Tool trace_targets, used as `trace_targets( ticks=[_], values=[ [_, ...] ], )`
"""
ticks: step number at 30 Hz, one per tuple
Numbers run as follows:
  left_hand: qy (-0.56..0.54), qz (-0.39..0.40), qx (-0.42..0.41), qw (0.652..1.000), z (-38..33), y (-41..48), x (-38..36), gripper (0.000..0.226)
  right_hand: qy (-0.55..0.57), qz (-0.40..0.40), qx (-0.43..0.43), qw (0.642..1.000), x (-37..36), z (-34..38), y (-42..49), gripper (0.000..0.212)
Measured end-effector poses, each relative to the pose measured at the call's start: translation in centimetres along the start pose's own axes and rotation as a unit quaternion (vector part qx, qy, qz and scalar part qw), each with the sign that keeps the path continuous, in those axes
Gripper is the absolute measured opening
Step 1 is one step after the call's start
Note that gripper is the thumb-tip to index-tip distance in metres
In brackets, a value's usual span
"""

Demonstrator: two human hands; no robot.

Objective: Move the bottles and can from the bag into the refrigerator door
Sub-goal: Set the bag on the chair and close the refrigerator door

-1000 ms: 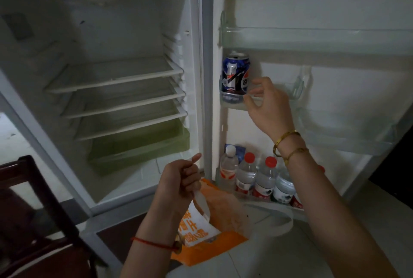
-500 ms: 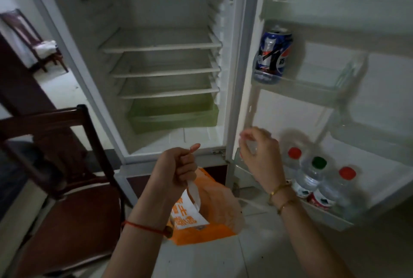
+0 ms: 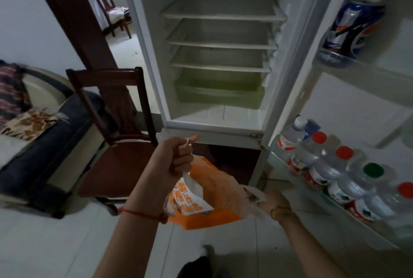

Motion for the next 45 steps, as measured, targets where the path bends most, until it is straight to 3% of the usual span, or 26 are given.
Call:
trace_targets(
  ticks=[1,4,6,11,14,19,26,33,40,45],
  values=[
    [0.004,-0.016,-0.006,1.000,0.1,0.2,0.9,0.025,0.025,0.006,0.004,1.000,0.2,0.9,-0.1,0.019],
    [0.031,-0.082,-0.027,0.996,0.5,1.5,3.9,0.027,0.054,-0.017,0.078,0.995,1.7,5.7,-0.5,0.039],
    [0.048,-0.137,-0.040,0.989,0.8,2.5,5.9,0.027,0.077,-0.027,0.138,0.987,2.7,9.9,-1.1,0.041],
    [0.052,-0.231,-0.024,0.971,2.6,5.2,10.9,0.024,0.181,0.031,0.215,0.959,2.5,20.0,-2.1,0.019],
    [0.114,-0.271,-0.005,0.956,3.3,6.7,14.1,0.022,0.213,0.045,0.272,0.937,2.2,26.4,-3.7,0.020],
    [0.186,-0.311,-0.011,0.932,1.1,10.4,19.9,0.015,0.219,0.058,0.298,0.927,1.1,35.9,-4.3,0.020],
    [0.151,-0.324,-0.038,0.933,-5.9,14.7,27.1,0.015,0.202,0.094,0.316,0.922,-2.1,47.8,-2.9,0.032],
    [0.154,-0.341,-0.070,0.924,-14.3,18.9,34.2,0.012,0.165,0.051,0.342,0.924,-3.5,57.3,0.2,0.035],
    [0.248,-0.312,-0.106,0.911,-20.4,24.6,38.7,0.021,0.166,0.014,0.280,0.945,-3.9,58.2,4.5,0.044],
    [0.327,-0.273,-0.091,0.900,-22.9,29.6,39.2,0.017,0.171,-0.006,0.229,0.958,-3.4,56.5,7.4,0.037]
  ],
)
Point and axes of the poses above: each hand's wrist, its own y-axis towards the middle knuckle, its own x-axis out of the back of the hand, z = x × y, the point moved 10 cm from there along y, towards the middle knuckle, and after that the axes turned 13 degrees about -z, right-handed, at the moved point
